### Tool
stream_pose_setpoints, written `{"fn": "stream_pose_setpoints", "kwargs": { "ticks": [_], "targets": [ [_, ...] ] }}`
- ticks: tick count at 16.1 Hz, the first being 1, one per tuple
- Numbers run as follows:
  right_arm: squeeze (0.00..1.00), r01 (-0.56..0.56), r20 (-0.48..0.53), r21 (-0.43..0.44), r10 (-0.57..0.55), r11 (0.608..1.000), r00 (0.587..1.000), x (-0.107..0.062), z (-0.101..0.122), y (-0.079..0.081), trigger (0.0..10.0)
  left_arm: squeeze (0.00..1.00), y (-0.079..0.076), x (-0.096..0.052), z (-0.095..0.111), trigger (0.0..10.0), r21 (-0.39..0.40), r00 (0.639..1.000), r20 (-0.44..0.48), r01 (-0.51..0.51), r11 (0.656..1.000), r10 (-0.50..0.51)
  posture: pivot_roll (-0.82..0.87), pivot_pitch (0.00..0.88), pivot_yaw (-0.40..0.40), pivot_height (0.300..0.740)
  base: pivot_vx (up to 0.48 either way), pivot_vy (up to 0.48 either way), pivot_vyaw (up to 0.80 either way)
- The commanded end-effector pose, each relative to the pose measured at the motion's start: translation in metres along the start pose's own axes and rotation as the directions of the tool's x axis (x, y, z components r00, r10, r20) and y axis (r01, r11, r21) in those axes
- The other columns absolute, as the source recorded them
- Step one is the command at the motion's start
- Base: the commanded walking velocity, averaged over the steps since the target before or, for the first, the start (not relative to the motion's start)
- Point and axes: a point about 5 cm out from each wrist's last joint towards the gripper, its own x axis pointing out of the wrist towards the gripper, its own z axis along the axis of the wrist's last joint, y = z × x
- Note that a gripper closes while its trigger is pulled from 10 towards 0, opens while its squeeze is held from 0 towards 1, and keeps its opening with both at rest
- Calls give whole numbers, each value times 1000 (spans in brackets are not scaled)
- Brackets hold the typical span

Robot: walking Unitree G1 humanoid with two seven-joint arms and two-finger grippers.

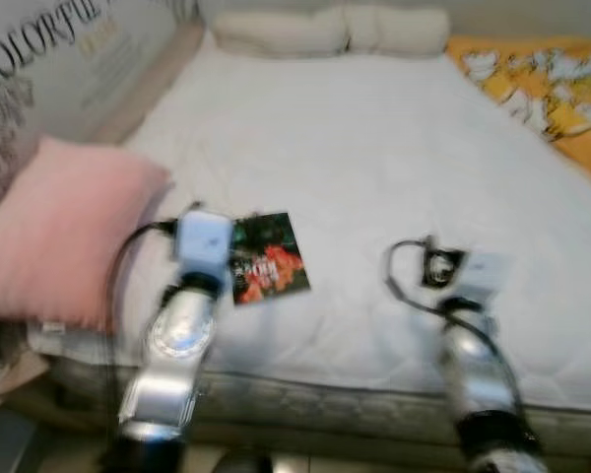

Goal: Clean up the room

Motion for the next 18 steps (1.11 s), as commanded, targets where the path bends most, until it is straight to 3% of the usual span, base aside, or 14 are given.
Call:
{"fn": "stream_pose_setpoints", "kwargs": {
  "ticks": [1,6,8,11,12,14,16,18],
  "targets": [
    [0,7,-90,23,-5,1000,996,7,-10,-7,10000,0,7,-9,4,10000,20,1000,-5,17,1000,-17,161,160,67,736,0,0,0],
    [0,41,-239,85,-19,996,971,18,-23,-13,10000,0,35,-33,22,10000,83,1000,-15,-23,996,25,294,248,111,736,0,0,0],
    [0,31,-293,117,4,993,956,25,-22,-3,10000,0,46,-54,28,10000,102,997,-58,-37,994,43,358,302,133,736,0,0,0],
    [0,-78,-252,86,97,993,963,42,2,21,10000,0,41,-64,32,10000,94,995,-69,-64,994,70,371,316,67,736,0,0,0],
    [0,-143,-204,6,141,990,969,51,19,32,10000,0,39,-64,32,10000,80,994,-72,-80,994,86,361,313,52,736,0,0,0],
    [0,-169,-82,-108,161,980,984,59,41,41,10000,0,26,-60,25,10000,42,994,-79,-76,996,79,302,276,-18,736,161,152,0],
    [0,-98,37,-122,103,988,994,52,42,37,10000,0,12,-44,24,10000,-6,997,-44,-59,998,59,247,221,-58,736,324,354,0],
    [0,-80,105,-91,90,993,990,37,32,38,10000,0,1,-21,32,10000,16,1000,20,-2,1000,2,182,161,-56,736,326,352,0]
  ]
}}
